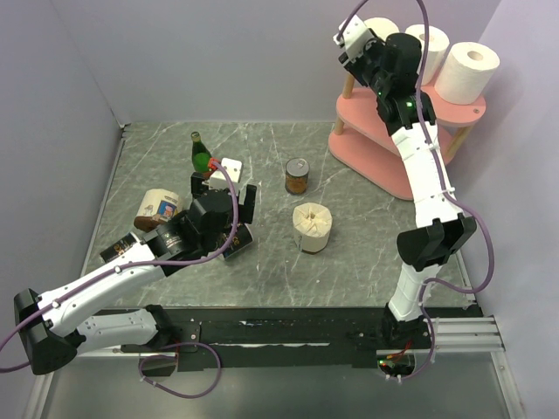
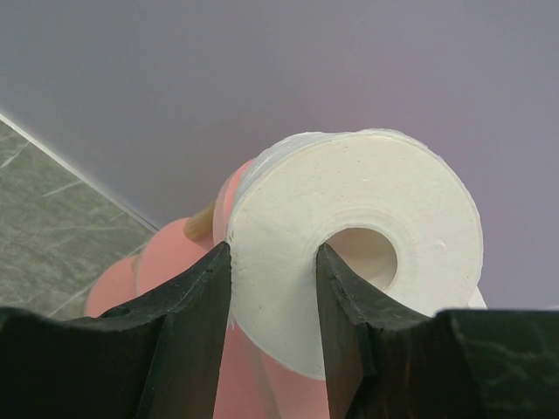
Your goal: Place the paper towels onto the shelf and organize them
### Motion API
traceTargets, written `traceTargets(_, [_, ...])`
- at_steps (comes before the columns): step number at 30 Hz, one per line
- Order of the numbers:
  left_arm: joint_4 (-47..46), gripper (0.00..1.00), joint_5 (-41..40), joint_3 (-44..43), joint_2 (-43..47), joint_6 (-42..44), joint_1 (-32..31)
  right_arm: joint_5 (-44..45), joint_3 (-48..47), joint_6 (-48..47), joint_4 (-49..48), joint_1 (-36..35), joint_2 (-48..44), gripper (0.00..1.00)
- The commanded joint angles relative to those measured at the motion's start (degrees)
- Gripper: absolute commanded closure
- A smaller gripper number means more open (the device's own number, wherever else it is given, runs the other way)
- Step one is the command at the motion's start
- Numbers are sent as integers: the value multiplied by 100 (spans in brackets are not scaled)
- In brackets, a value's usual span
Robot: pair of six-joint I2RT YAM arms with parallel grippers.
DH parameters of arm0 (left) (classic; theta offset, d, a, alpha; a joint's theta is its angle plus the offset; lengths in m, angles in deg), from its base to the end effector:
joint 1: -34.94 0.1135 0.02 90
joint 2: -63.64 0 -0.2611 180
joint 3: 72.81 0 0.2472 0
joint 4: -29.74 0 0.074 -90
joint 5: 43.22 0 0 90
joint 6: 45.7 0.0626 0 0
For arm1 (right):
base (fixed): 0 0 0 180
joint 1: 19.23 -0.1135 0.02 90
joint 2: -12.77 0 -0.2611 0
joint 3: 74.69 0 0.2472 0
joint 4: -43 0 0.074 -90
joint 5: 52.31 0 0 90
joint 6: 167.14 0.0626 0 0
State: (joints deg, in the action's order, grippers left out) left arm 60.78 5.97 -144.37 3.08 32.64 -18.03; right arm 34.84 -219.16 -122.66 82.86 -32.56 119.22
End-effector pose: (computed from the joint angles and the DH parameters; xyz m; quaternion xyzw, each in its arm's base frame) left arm 0.1822 -0.1736 0.3465 0.0839 0.7891 -0.0458 0.6068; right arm 0.4130 0.1010 0.5118 -0.3679 0.6170 -0.1756 0.6731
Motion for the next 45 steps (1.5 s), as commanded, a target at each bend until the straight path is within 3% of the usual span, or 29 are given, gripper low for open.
traceTargets(1, [-179,4,-31,-102,114,15,-29,109,-255,-133,-605,84,16,54])
traceTargets(16, [-179,4,-67,-93,79,23,-20,136,-202,-36,-658,181,112,53])
traceTargets(32, [-170,4,-67,-102,44,24,-29,233,-246,-19,-825,216,271,43])
traceTargets(45, [-188,4,-75,-102,79,32,-20,365,-378,174,-816,225,297,43])
